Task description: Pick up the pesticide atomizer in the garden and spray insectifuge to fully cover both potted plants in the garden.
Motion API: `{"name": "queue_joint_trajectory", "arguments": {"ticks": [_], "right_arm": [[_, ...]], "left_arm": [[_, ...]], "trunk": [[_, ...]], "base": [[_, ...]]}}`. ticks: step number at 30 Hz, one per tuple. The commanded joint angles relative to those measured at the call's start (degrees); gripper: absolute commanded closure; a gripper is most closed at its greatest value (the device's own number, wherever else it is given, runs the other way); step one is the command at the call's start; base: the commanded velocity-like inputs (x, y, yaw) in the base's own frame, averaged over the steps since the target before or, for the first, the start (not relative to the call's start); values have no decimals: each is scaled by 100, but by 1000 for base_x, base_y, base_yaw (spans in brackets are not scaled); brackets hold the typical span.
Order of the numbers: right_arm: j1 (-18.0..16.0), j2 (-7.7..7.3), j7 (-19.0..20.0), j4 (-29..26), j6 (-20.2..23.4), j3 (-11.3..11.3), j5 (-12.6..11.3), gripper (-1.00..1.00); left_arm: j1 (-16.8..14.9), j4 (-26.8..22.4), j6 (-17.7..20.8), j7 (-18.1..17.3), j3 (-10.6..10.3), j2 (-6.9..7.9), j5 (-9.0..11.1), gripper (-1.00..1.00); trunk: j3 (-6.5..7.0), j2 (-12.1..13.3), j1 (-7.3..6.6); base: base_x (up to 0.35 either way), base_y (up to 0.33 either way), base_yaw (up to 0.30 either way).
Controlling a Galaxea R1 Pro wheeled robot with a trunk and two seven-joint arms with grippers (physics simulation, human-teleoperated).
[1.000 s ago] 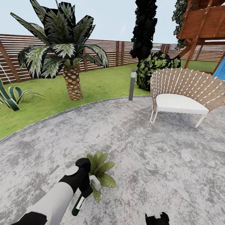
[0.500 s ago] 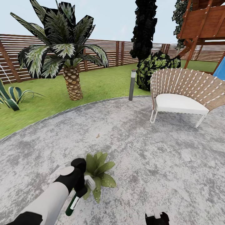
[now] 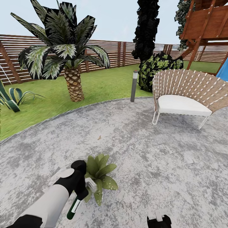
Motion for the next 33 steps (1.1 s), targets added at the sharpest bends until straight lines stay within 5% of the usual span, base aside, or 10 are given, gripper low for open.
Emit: {"name": "queue_joint_trajectory", "arguments": {"ticks": [1,11,18,33], "right_arm": [[-3,2,-29,5,-14,46,-26,-100],[-3,-4,-32,5,-14,45,-26,-100],[-3,-13,-38,5,-14,45,-26,-100],[-3,-40,-36,5,-12,45,-17,-100]], "left_arm": [[-2,-8,57,-56,28,13,-47,100],[-3,-13,146,-41,87,40,-62,100],[-3,-12,197,-44,86,258,-62,100],[41,19,197,-44,96,254,-39,100]], "trunk": [[-5,-2,-1],[-5,-2,-1],[-5,-2,-1],[-5,-2,-1]], "base": [[0,0,150],[0,0,243],[0,0,21],[0,0,0]]}}
